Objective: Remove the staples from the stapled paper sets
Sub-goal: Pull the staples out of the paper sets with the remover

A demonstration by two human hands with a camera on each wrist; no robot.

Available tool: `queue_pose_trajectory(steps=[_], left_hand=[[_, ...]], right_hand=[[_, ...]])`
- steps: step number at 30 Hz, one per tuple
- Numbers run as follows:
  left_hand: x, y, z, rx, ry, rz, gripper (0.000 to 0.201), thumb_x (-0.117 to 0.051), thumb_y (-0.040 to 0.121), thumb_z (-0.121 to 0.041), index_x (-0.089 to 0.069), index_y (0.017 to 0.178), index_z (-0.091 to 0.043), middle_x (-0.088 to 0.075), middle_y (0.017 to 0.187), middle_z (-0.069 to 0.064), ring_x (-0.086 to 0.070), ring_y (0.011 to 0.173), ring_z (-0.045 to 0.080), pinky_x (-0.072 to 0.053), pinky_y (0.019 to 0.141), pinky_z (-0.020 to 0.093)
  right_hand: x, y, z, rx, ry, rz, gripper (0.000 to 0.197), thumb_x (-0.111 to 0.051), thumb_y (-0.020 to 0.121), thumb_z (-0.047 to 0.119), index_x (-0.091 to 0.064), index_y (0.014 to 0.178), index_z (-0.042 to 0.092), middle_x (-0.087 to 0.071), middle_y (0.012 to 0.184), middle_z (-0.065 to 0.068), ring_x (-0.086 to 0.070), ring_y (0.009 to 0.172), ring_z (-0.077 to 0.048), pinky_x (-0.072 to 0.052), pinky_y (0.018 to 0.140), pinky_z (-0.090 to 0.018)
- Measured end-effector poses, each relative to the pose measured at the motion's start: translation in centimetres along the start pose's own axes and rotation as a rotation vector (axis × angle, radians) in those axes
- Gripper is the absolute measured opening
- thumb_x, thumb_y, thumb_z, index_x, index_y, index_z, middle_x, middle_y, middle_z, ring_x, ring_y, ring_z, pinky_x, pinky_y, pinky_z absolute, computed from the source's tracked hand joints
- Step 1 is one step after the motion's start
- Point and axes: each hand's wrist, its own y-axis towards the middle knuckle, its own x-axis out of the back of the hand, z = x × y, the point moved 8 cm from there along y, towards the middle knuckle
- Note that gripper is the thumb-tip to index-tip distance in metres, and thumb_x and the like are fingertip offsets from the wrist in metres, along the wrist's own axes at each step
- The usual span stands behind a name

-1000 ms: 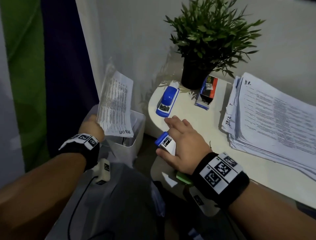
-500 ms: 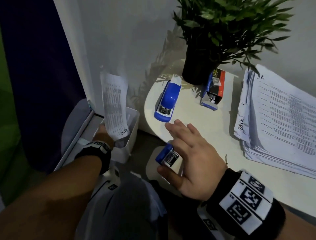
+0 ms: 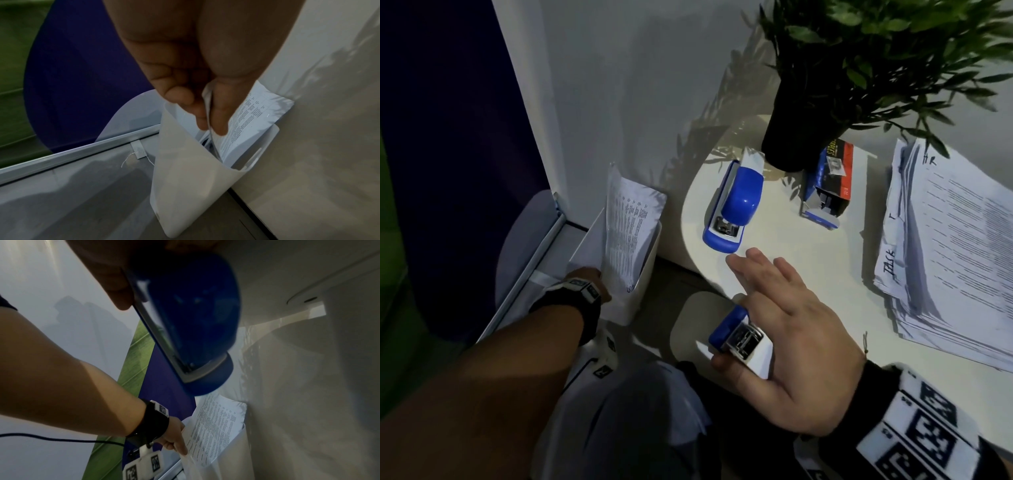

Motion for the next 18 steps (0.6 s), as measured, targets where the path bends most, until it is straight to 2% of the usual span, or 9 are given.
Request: queue_pose_trajectory(steps=[2,5,7,8,10,13,15,17,18], left_hand=[[-0.7,0.6,-0.1,0.013,0.01,0.016,0.069,-0.066,0.083,-0.041,-0.042,0.137,-0.007,-0.047,0.138,0.012,-0.046,0.125,0.027,-0.038,0.104,0.033],[-0.5,1.0,-0.6,0.012,-0.077,-0.058,0.065,-0.044,0.09,-0.057,-0.049,0.13,-0.005,-0.054,0.13,0.016,-0.052,0.117,0.029,-0.041,0.099,0.035],[0.4,1.3,-1.2,0.005,-0.144,-0.134,0.065,-0.028,0.096,-0.055,-0.054,0.124,-0.003,-0.058,0.122,0.019,-0.055,0.111,0.031,-0.042,0.094,0.036],[1.0,1.5,-1.5,-0.005,-0.149,-0.158,0.061,-0.027,0.098,-0.05,-0.055,0.124,-0.003,-0.057,0.123,0.02,-0.055,0.111,0.032,-0.041,0.094,0.036],[2.7,2.0,-2.4,-0.058,-0.173,-0.258,0.043,-0.039,0.098,-0.035,-0.05,0.129,-0.007,-0.056,0.124,0.019,-0.055,0.111,0.034,-0.044,0.093,0.037],[5.0,2.2,-3.0,-0.143,-0.413,-0.369,0.05,-0.055,0.088,-0.02,-0.042,0.136,-0.013,-0.058,0.122,0.012,-0.057,0.107,0.034,-0.045,0.089,0.036],[6.7,2.9,-2.6,-0.106,-0.511,-0.398,0.049,-0.057,0.086,-0.021,-0.045,0.132,-0.012,-0.057,0.125,0.013,-0.056,0.11,0.035,-0.045,0.093,0.037],[8.2,3.7,-2.5,-0.1,-0.525,-0.421,0.042,-0.057,0.084,-0.024,-0.053,0.123,-0.008,-0.06,0.121,0.016,-0.058,0.107,0.035,-0.046,0.092,0.037],[8.2,3.9,-2.3,-0.036,-0.483,-0.364,0.04,-0.059,0.084,-0.023,-0.056,0.119,-0.005,-0.061,0.12,0.018,-0.058,0.107,0.035,-0.046,0.09,0.037]], right_hand=[[0.0,0.0,0.0,-0.002,0.004,-0.007,0.055,-0.044,0.087,0.06,-0.061,0.105,0.011,-0.048,0.142,-0.01,-0.038,0.137,-0.028,-0.032,0.109,-0.053],[0.0,0.0,-0.1,0.007,0.009,-0.008,0.051,-0.048,0.085,0.058,-0.056,0.109,0.013,-0.046,0.144,-0.009,-0.036,0.138,-0.027,-0.032,0.11,-0.052],[0.0,0.0,-0.1,0.009,0.02,-0.006,0.053,-0.041,0.087,0.06,-0.052,0.112,0.015,-0.045,0.145,-0.008,-0.034,0.139,-0.026,-0.032,0.11,-0.052],[0.1,0.0,-0.1,0.005,0.027,-0.008,0.053,-0.039,0.087,0.061,-0.053,0.11,0.015,-0.045,0.145,-0.008,-0.034,0.139,-0.025,-0.032,0.109,-0.052],[0.3,0.0,0.0,-0.009,0.043,-0.013,0.052,-0.037,0.088,0.062,-0.057,0.104,0.017,-0.045,0.144,-0.007,-0.034,0.139,-0.024,-0.033,0.109,-0.053],[0.6,0.2,0.2,-0.023,0.068,-0.017,0.043,-0.037,0.088,0.062,-0.05,0.103,0.024,-0.045,0.145,-0.004,-0.033,0.14,-0.022,-0.034,0.109,-0.053],[0.7,0.1,0.2,-0.031,0.084,-0.026,0.04,-0.039,0.087,0.061,-0.048,0.102,0.026,-0.044,0.145,-0.003,-0.033,0.14,-0.02,-0.033,0.109,-0.052],[0.7,0.1,0.2,-0.038,0.085,-0.036,0.039,-0.046,0.086,0.058,-0.052,0.102,0.023,-0.044,0.146,-0.003,-0.032,0.14,-0.019,-0.033,0.109,-0.05],[0.7,0.0,0.2,-0.038,0.084,-0.039,0.038,-0.051,0.083,0.055,-0.054,0.101,0.021,-0.044,0.146,-0.003,-0.033,0.14,-0.019,-0.032,0.109,-0.049]])
